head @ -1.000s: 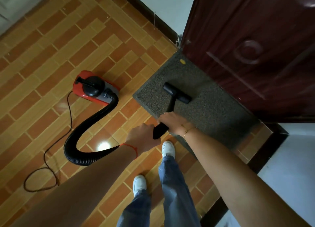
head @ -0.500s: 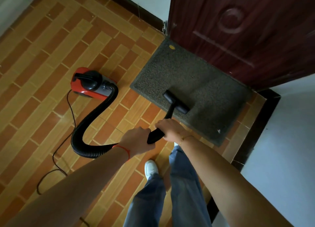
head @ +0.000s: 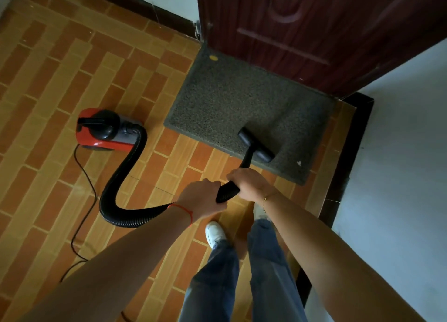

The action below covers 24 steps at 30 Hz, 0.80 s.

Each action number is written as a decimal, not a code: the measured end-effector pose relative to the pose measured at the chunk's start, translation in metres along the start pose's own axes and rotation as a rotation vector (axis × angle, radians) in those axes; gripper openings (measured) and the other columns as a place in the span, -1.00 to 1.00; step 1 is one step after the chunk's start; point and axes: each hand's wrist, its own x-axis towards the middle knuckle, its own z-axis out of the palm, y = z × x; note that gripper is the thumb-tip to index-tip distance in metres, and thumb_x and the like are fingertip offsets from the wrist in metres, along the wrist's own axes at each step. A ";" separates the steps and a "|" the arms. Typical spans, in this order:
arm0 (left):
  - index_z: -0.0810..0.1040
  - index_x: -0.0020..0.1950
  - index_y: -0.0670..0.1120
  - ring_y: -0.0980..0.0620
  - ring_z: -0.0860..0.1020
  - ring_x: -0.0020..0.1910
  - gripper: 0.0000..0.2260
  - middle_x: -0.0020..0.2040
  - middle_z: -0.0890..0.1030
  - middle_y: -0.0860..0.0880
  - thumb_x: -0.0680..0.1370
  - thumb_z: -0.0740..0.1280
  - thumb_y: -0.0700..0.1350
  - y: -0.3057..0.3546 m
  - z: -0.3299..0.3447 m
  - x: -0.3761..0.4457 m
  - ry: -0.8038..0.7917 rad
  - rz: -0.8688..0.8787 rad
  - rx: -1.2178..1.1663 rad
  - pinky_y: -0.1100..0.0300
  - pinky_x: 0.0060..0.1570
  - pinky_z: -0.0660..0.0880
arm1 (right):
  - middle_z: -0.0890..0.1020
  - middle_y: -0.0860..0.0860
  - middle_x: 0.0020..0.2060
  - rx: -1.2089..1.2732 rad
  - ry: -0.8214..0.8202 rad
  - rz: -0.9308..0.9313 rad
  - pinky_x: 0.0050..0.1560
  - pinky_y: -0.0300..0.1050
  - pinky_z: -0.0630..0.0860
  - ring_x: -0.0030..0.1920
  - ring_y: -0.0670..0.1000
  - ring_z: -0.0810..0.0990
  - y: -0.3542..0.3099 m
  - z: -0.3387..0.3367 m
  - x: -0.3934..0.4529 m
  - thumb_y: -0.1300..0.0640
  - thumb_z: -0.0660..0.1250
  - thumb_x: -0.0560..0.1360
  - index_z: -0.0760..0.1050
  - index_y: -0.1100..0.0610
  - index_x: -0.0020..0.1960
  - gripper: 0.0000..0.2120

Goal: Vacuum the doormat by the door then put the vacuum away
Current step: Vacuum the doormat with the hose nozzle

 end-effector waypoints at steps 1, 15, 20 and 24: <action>0.48 0.05 -0.03 -0.01 0.52 -0.32 -0.75 -0.27 0.50 0.02 0.51 0.28 0.12 0.006 0.000 0.004 0.002 0.006 -0.003 0.16 -0.37 0.44 | 0.58 0.07 0.01 -0.010 -0.010 0.008 0.02 -0.03 0.53 0.06 0.10 0.59 0.006 -0.001 -0.003 0.30 0.28 0.51 0.46 0.15 0.03 -0.87; 0.46 0.02 -0.10 -0.02 0.46 -0.31 -0.72 -0.21 0.48 -0.03 0.52 0.26 0.11 0.110 -0.020 0.103 0.093 0.034 -0.056 0.17 -0.40 0.34 | 0.58 0.03 -0.02 -0.006 0.012 0.126 0.08 0.03 0.56 0.05 0.08 0.60 0.147 -0.025 -0.019 0.34 0.26 0.49 0.43 0.05 -0.11 -0.81; 0.40 -0.07 -0.08 -0.04 0.46 -0.33 -0.78 -0.26 0.45 -0.01 0.53 0.26 0.08 0.157 -0.038 0.146 0.116 0.032 -0.086 0.17 -0.36 0.35 | 0.57 0.01 -0.05 -0.010 0.030 0.114 0.05 0.06 0.56 0.02 0.07 0.60 0.211 -0.048 -0.028 0.34 0.30 0.44 0.33 -0.01 -0.20 -0.73; 0.44 -0.04 -0.09 -0.06 0.52 -0.29 -0.77 -0.30 0.43 0.02 0.51 0.28 0.08 0.189 -0.052 0.183 0.134 0.028 -0.130 0.17 -0.36 0.37 | 0.56 0.02 -0.03 -0.043 0.026 0.116 0.04 0.03 0.57 -0.01 0.07 0.60 0.257 -0.069 -0.031 0.35 0.29 0.46 0.37 0.04 -0.16 -0.77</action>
